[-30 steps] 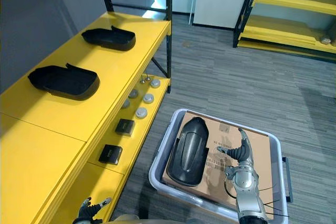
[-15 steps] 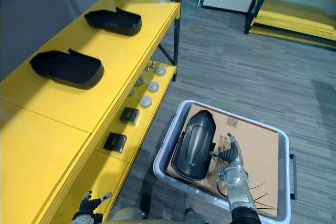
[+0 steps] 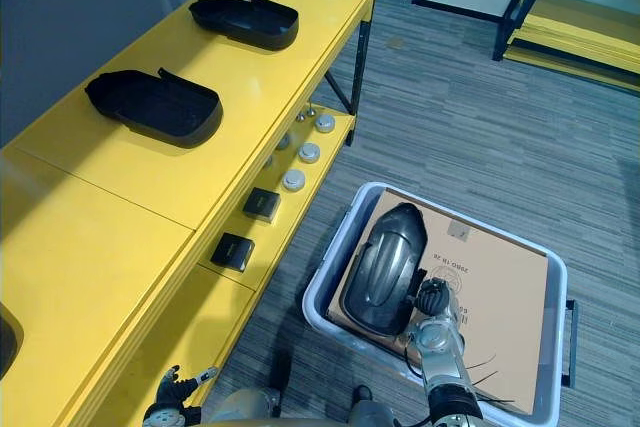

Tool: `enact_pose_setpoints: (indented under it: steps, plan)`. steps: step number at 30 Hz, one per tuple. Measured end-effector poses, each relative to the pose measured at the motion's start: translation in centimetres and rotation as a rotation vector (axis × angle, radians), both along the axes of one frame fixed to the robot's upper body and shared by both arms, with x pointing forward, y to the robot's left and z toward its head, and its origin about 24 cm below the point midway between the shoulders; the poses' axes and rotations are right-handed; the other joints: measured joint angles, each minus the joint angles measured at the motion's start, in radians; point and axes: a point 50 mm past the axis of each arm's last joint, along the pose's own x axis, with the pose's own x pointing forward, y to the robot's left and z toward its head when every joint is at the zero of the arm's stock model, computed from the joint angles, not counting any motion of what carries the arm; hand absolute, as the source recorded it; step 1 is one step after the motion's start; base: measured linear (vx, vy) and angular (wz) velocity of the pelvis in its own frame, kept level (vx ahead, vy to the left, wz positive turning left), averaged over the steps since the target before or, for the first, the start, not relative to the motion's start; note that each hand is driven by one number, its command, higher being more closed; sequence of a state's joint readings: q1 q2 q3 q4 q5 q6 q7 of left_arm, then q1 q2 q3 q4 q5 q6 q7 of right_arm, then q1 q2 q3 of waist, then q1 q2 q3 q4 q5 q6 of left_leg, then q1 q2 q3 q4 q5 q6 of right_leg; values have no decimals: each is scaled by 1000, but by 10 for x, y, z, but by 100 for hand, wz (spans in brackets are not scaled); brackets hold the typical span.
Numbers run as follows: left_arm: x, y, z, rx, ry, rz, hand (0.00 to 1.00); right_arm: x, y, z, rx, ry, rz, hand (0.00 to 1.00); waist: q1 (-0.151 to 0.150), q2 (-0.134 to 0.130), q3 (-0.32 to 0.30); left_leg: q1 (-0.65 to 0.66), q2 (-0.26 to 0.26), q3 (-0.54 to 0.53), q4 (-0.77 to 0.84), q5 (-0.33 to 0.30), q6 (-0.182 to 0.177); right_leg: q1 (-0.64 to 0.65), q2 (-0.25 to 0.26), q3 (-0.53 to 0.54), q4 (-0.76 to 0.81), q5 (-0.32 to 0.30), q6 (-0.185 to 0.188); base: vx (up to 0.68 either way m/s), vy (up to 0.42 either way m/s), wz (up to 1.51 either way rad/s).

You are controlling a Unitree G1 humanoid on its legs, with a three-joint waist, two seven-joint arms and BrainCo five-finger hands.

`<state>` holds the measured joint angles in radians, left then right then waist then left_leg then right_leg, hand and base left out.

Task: Walk over and take plastic housings, then place them on the shelf

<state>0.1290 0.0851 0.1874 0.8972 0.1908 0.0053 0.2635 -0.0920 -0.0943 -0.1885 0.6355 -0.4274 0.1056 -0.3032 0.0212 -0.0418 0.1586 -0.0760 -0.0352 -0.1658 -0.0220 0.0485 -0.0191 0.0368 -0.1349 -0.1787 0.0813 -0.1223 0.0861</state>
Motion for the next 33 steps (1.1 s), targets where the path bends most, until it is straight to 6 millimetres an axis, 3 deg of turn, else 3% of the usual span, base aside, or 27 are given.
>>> enact_pose_setpoints:
  steps: [6, 16, 24, 28, 33]
  plan:
    - [2, 0, 1, 0, -5, -1, 0, -2, 4, -3, 50, -3, -21, 100, 0, -2, -1, 14, 1, 1, -13, 0, 0, 12, -1, 1, -11, 0, 0, 0, 0, 0]
    - [21, -5, 13, 15, -107, -57, 0, -9, -13, 48, -32, -293, -169, 100, -3, -4, -3, 31, 1, 4, -8, 0, 0, 28, -4, 13, -9, 0, 0, -13, 1, -1]
    - [76, -49, 70, 30, -468, -262, 0, -9, -16, 111, -157, -602, -208, 100, -8, 0, -6, 26, 1, 5, 11, -2, 1, 14, -5, 20, 18, -3, 2, -57, 6, -4]
    - [102, -74, 119, 8, -726, -349, 0, -5, 0, 145, -198, -764, -143, 100, -9, 0, -7, 17, -2, 1, 30, -5, 3, 12, -6, 15, 24, -4, 3, -40, 8, 4]
    - [112, -98, 168, -36, -976, -413, 0, -3, 23, 167, -201, -884, -48, 100, -9, 2, -38, 18, -4, 0, 33, -5, 3, 13, -7, 13, 26, -4, 3, -17, 2, 1]
